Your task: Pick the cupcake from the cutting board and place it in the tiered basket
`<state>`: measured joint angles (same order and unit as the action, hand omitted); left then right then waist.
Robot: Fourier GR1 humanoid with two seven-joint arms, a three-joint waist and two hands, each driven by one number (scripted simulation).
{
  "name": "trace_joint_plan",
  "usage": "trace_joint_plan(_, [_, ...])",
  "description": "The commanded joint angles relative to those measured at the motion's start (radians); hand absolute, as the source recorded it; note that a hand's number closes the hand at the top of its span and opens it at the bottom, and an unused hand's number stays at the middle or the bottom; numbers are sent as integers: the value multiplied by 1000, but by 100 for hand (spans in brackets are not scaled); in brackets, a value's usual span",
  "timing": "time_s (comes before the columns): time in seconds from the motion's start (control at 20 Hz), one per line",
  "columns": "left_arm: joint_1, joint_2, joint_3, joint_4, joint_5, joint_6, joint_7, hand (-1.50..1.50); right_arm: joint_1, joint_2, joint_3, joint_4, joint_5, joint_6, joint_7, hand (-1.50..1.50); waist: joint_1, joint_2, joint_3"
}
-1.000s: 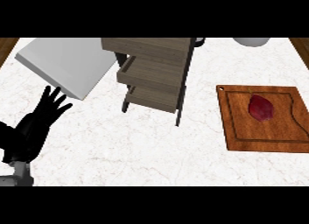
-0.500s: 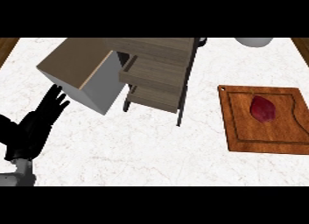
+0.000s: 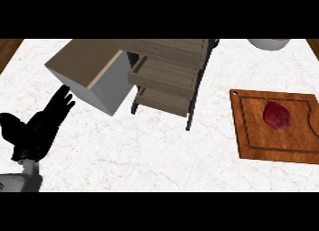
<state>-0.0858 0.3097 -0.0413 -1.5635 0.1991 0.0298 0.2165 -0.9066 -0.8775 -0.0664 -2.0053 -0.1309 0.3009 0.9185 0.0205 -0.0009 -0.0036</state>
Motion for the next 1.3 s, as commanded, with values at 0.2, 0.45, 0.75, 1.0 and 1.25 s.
trace_joint_plan(0.2, [-18, -7, 12, 29, 5, -27, -2, 0, -366, 181, 254, 206, 115, -82, 188, 150, 3, 2, -1])
trace_joint_plan(0.45, [-34, -27, -2, 12, -25, 4, 25, 0, -458, 335, 351, 364, 219, -106, 172, 150, 0, 2, 1])
trace_joint_plan(0.75, [9, -11, 25, -19, -7, -19, 29, 0, -518, 431, 349, 525, 279, -123, 169, 150, -5, 1, 2])
trace_joint_plan(1.0, [20, -25, 46, 46, -18, -40, -53, 0, -513, 484, 338, 610, 327, -112, 99, 150, -12, 2, 2])
trace_joint_plan(1.25, [24, -41, 41, -4, -18, -34, -24, 0, -477, 590, 413, 662, 465, -187, 60, 150, -8, 2, 2])
